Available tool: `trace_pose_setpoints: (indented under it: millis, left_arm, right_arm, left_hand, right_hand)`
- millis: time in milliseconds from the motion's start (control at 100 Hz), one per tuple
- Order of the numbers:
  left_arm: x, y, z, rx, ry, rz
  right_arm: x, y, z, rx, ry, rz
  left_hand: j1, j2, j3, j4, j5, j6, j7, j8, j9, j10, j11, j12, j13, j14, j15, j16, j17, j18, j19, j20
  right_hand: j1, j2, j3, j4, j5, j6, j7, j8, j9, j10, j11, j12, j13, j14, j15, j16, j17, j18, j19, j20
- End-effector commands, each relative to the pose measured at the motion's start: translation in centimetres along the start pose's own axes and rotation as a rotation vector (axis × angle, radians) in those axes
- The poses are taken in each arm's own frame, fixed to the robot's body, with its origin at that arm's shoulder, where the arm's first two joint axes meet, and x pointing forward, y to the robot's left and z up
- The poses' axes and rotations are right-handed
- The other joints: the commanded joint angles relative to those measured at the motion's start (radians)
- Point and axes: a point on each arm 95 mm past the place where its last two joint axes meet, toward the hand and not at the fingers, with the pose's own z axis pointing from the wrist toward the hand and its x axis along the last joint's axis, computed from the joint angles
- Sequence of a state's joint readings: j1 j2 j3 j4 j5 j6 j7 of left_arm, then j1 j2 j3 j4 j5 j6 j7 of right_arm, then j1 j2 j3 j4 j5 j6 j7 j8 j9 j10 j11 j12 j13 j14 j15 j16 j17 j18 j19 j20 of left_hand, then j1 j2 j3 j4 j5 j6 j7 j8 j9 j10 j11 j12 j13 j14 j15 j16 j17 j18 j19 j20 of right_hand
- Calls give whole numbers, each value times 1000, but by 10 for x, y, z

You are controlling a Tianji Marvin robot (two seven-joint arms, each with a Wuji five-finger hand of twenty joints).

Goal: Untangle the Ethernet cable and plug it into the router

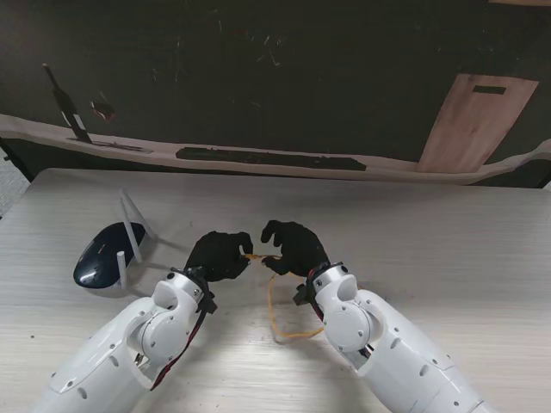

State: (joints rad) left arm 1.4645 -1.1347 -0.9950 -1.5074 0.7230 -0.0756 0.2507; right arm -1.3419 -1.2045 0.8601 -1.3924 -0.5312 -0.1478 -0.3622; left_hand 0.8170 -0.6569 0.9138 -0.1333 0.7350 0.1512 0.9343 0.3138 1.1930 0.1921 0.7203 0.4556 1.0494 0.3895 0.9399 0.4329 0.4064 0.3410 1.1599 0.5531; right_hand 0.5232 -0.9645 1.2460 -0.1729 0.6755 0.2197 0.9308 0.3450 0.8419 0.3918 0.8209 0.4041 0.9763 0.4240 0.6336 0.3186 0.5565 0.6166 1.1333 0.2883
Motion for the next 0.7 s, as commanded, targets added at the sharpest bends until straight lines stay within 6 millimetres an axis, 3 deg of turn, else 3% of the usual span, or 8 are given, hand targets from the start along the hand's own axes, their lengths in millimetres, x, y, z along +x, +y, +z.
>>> trace_pose_setpoints:
  millis: [0,310,460,580,690]
  left_arm:
    - [3,2,0,-15,-2,-8]
    - [3,3,1,-14,-14,-7]
    - [4,3,1,-15,-16,-11]
    - [3,3,1,-19,-18,-14]
    - [3,3,1,-19,-19,-15]
  right_arm:
    - [1,-12,-3,19,6,8]
    - [7,-26,-1,14,4,29]
    - [7,-31,0,16,-3,33]
    - [5,-32,1,-2,10,24]
    - [5,-32,2,-13,19,14]
  left_hand:
    - [21,13,81,39,61,-19,77,19,25,-10,32,-10,16,7,32,-11,-16,26,29,24]
    - [25,18,76,36,56,-21,77,20,19,-11,33,-9,8,9,31,-12,-23,24,27,25]
    - [27,21,70,35,53,-24,77,22,15,-11,32,-8,3,9,31,-11,-27,24,25,25]
    - [31,23,65,34,52,-24,77,23,13,-9,32,-6,-1,9,31,-11,-31,24,22,25]
    - [33,25,62,34,51,-23,76,23,11,-10,32,-5,-3,12,31,-10,-33,25,22,26]
  right_hand:
    - [31,-14,52,7,6,-27,27,18,9,-36,32,3,33,-22,26,17,28,32,44,11]
    - [63,-15,64,14,16,-3,35,22,24,-17,49,6,127,-38,63,3,148,81,76,-12]
    - [73,19,64,20,38,11,39,21,57,-2,68,9,308,-87,275,17,338,75,236,-6]
    - [114,15,57,-80,63,28,109,-139,108,20,90,11,322,-171,514,72,462,13,353,-8]
    - [139,36,52,-112,76,36,170,-205,148,33,106,11,327,-219,621,113,498,-28,409,40]
